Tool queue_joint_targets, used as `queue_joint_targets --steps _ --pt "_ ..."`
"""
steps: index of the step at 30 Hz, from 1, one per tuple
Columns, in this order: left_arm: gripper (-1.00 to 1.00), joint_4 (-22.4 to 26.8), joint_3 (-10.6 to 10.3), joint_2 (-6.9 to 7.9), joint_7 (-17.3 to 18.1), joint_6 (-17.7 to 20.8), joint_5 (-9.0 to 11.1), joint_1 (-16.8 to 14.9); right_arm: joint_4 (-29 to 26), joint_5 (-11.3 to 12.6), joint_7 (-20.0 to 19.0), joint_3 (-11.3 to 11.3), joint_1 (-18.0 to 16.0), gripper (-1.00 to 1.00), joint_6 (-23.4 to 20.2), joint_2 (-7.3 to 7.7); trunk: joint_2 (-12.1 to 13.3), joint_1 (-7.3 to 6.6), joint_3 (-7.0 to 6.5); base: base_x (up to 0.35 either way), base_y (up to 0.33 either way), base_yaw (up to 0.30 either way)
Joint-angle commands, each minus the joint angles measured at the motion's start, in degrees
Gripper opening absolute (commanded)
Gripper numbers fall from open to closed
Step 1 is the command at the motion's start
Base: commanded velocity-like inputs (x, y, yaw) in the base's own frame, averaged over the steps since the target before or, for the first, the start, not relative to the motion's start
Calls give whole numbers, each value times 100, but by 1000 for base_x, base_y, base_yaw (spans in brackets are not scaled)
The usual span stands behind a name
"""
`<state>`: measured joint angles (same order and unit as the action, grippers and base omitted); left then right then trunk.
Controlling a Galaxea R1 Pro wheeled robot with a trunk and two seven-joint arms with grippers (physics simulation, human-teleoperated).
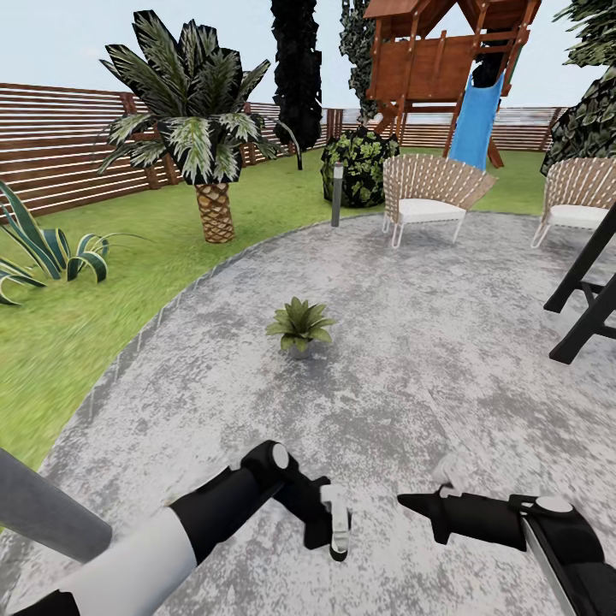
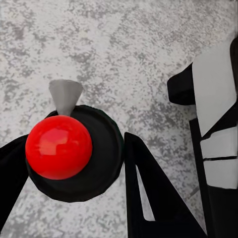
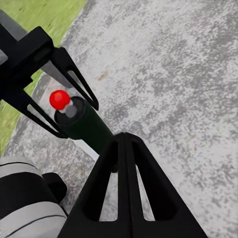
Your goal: Pick up the pesticide atomizer in the garden and spray insectifuge to fully cover both potted plants in the garden.
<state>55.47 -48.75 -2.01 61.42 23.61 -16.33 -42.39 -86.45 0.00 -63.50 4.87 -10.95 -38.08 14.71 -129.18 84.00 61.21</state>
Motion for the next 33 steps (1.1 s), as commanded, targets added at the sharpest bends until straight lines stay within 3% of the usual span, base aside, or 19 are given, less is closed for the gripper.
queue_joint_targets --steps 1,16,20,29,33 --pt "-100 7 3 -16 25 56 -18 -2 -3 0 -22 5 -3 -100 -41 -4 -2 -1 5 0 0 0" --pt "-100 11 6 -62 -47 56 -19 -56 4 12 -24 -4 -3 -100 -41 -46 -2 -1 5 0 0 0" --pt "-100 8 6 -120 -312 56 -19 -66 5 17 -26 -4 -3 -100 -41 -47 -2 -1 5 0 0 0" --pt "-100 7 6 -142 -501 56 -19 -60 3 42 -30 -7 -3 -100 -41 -47 -2 -1 5 0 0 0" --pt "-100 1 2 -218 -567 56 -19 -56 4 43 -31 -6 -3 -100 -40 -47 -2 -1 5 0 0 0"
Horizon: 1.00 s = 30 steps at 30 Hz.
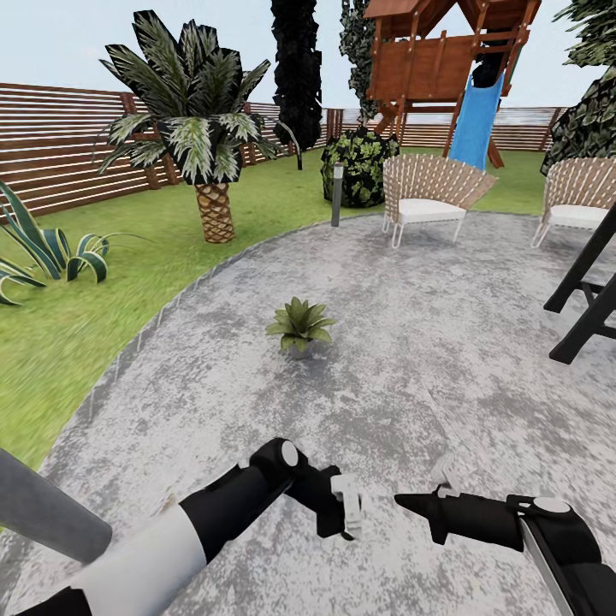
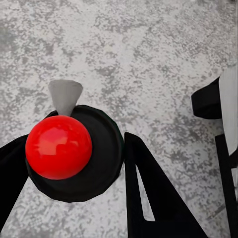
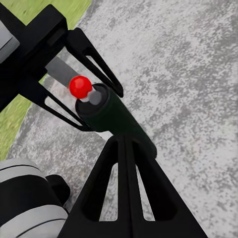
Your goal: Pick up the pesticide atomizer in the garden and spray insectifuge to fully cover both potted plants in the garden.
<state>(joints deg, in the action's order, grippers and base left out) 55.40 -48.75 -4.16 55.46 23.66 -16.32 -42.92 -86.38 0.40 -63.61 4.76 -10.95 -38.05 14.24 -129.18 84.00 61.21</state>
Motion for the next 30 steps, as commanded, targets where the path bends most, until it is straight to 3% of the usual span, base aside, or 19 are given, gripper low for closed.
queue_joint_targets --steps 1,9,14,22,25,27,30 --pt "-100 7 0 -19 24 51 -21 -1 -3 4 -20 2 -3 -100 -44 -2 -2 -1 5 0 0 0" --pt "-100 5 -11 -73 6 51 -21 29 -2 4 -20 0 -3 -100 -43 -3 -2 -1 5 0 0 0" --pt "-100 -105 -12 -105 -299 51 -5 36 -2 4 -20 -1 -3 -100 -44 -8 -2 -1 5 0 0 0" --pt "-100 -278 -12 -162 -391 54 -9 28 -2 4 -13 -2 -3 -100 -44 -9 -2 -1 5 0 0 0" --pt "-100 -283 -45 -163 -390 58 -11 15 -5 4 -11 -2 -3 -100 -44 -157 -2 -1 5 0 0 0" --pt "-100 -284 -103 -161 -388 59 -12 10 -9 4 -11 -2 -3 -100 -44 -345 -2 -1 5 0 0 0" --pt "-100 -284 -133 -156 -381 59 -13 13 -10 4 -17 -2 -3 -100 -44 -409 -2 -1 5 0 0 0"
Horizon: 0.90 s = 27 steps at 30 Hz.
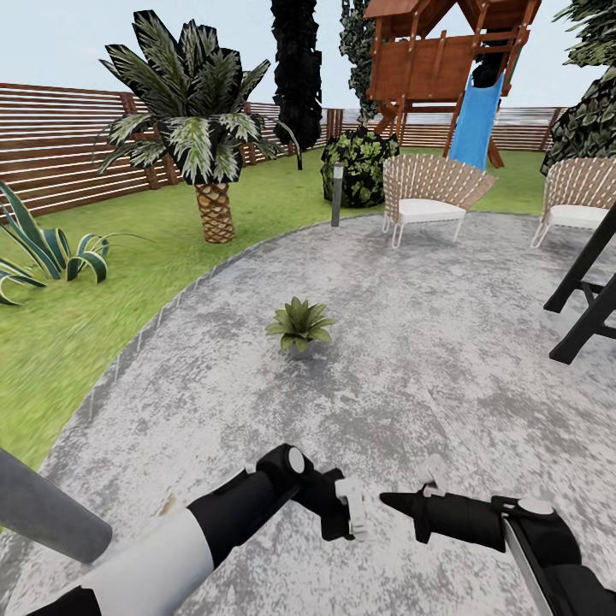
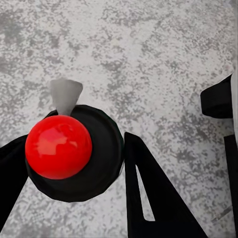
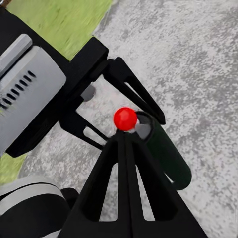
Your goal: Pick up the pesticide atomizer in the garden and spray insectifuge to fully cover both potted plants in the garden.
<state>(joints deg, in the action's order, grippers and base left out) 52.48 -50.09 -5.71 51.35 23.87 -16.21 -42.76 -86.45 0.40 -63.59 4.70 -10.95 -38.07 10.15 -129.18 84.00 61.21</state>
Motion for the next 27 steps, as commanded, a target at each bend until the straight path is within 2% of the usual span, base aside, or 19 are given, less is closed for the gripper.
queue_joint_targets --steps 1,8,27 --pt "-100 8 -12 -1 33 39 -25 1 -3 4 -21 5 -3 -100 -43 -7 -2 -1 5 0 0 0" --pt "-100 8 -250 1 52 35 -23 28 -3 4 -22 12 -3 -100 -43 -13 -2 -1 5 0 0 0" --pt "-100 68 -246 9 92 34 -14 -9 -3 4 -20 13 -3 -100 -41 11 -2 -1 5 0 0 0"
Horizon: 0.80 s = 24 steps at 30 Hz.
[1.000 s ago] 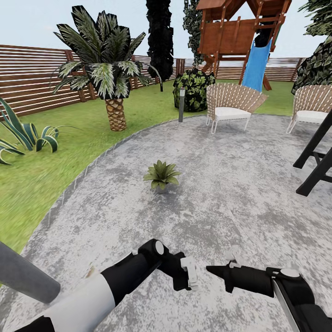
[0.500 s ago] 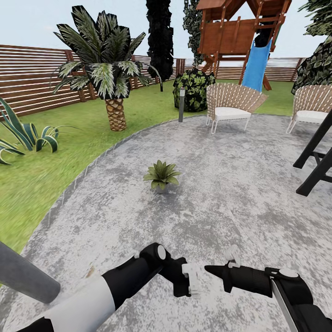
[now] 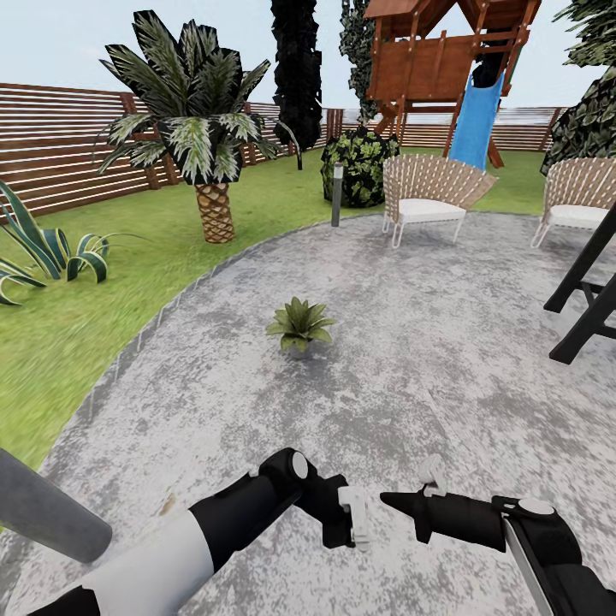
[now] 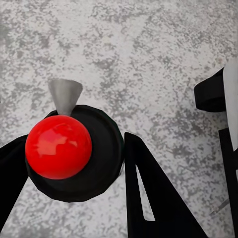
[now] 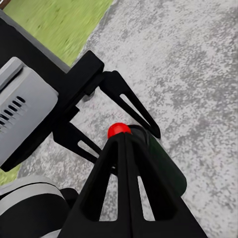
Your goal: Pick up the pesticide atomizer in the garden and spray insectifuge to fully cover both potted plants in the garden.
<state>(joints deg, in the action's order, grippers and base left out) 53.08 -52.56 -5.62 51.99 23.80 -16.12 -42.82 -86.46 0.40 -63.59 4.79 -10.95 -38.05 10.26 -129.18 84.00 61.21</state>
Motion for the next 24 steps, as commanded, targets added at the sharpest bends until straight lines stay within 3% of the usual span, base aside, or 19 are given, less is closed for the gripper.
queue_joint_targets --steps 1,24 --pt "-100 9 1 -1 26 41 -22 -5 -3 4 -19 5 -3 -100 -44 1 -2 -1 5 0 0 0" --pt "-100 27 -14 -72 31 46 -28 -15 -3 4 -13 7 -3 -100 -45 2 -2 -1 5 0 0 0"
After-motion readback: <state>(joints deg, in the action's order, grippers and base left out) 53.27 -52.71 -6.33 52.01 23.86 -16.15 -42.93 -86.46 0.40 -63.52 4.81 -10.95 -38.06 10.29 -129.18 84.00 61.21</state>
